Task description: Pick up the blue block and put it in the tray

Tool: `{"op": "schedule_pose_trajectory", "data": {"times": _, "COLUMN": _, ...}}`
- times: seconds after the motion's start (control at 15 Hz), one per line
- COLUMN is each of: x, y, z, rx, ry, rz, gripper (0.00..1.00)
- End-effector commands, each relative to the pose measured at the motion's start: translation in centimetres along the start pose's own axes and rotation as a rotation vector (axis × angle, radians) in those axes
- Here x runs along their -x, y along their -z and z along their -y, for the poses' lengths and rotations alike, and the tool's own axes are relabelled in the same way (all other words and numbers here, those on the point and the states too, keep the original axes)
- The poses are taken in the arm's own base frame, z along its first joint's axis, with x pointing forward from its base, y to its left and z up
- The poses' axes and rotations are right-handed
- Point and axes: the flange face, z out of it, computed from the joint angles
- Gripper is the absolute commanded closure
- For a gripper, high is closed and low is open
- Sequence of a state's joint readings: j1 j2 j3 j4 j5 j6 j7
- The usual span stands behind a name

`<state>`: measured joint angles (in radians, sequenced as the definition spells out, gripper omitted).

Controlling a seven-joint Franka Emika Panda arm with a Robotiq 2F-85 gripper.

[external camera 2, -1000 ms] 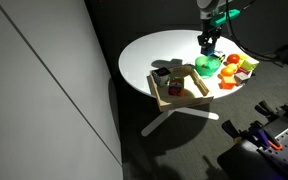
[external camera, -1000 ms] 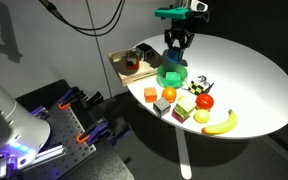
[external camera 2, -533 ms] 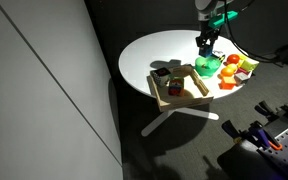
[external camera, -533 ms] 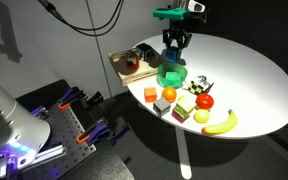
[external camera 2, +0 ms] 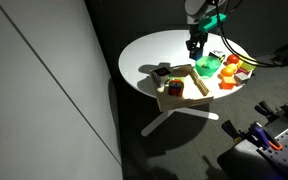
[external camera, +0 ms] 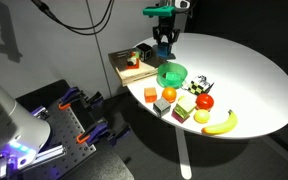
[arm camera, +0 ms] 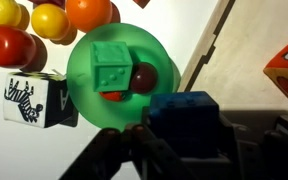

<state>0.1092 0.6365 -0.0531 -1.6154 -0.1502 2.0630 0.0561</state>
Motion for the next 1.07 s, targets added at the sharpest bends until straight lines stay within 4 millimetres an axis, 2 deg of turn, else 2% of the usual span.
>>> {"op": "schedule_pose_trajectory", "data": {"times": 0.0, "x": -0.7, "y": -0.2, "z": 3.0, "rx": 0.048, "ry": 0.024, "rz": -0.012, "gripper": 0.67}}
{"op": "schedule_pose_trajectory", "data": {"times": 0.2, "x": -0.9, "y": -1.4, "z": 6.0, "rx": 0.059, "ry": 0.055, "rz": 0.002, "gripper": 0.67}}
{"op": "schedule_pose_trajectory", "data": {"times": 0.47, "x": -1.3, "y": -3.8, "z": 9.0, "rx": 0.058, "ry": 0.093, "rz": 0.008, "gripper": 0.67}}
{"op": "schedule_pose_trajectory", "data": {"times": 0.67, "x": -1.8, "y": -5.0, "z": 10.2, "rx": 0.023, "ry": 0.11, "rz": -0.05, "gripper": 0.67}}
{"op": "schedule_pose_trajectory", "data": {"times": 0.93, "x": -2.3, "y": -5.7, "z": 10.7, "rx": 0.0, "ry": 0.108, "rz": -0.138, "gripper": 0.67}}
{"op": "schedule_pose_trajectory", "data": {"times": 1.0, "x": -2.1, "y": -5.8, "z": 10.7, "rx": -0.005, "ry": 0.102, "rz": -0.141, "gripper": 0.17}}
